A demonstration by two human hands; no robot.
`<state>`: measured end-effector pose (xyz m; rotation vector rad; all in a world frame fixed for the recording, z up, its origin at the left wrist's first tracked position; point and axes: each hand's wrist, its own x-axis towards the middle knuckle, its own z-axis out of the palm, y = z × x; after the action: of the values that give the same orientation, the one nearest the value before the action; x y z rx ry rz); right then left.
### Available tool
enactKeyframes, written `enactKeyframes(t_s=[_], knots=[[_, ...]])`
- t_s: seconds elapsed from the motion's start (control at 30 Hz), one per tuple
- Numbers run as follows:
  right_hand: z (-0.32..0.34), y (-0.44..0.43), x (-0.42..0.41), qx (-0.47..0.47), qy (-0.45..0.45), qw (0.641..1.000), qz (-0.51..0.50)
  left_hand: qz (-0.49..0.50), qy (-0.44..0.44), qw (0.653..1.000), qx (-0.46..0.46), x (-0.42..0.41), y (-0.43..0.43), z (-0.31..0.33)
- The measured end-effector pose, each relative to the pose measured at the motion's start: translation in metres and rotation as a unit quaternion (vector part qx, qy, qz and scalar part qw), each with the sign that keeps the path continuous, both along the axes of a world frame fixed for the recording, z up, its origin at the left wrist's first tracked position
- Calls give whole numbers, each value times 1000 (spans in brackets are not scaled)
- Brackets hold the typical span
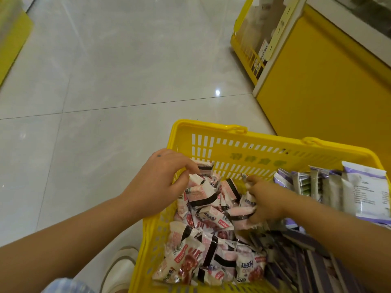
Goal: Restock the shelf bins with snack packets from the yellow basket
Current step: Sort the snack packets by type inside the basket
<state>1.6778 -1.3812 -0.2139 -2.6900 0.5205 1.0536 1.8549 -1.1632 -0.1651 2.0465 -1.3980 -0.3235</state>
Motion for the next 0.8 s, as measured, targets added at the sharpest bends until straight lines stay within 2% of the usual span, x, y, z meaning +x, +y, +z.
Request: enactKeyframes(t_s=[0.17,0.27,0.33,0.43,0.57,0.67,0.8], knots=[[64,1,10,91,-115,989,-32,25,32,999,-17,-3,1,2],[55,30,27,147,-228,962,-9,31,40,998,-28,-4,0,4],[33,51,37,189,-263,946,-21,31,39,998,-40,-4,1,4],[-4,65,40,214,-223,948,-75,33,33,998,-44,-4,3,3],[-30,73,38,200,-193,959,-60,30,23,999,-38,-1,1,-1],[-23,68,41,215,-183,958,-55,31,26,999,-36,-1,1,0],[7,29,41,193,-201,952,-127,23,30,999,-39,-1,1,0]])
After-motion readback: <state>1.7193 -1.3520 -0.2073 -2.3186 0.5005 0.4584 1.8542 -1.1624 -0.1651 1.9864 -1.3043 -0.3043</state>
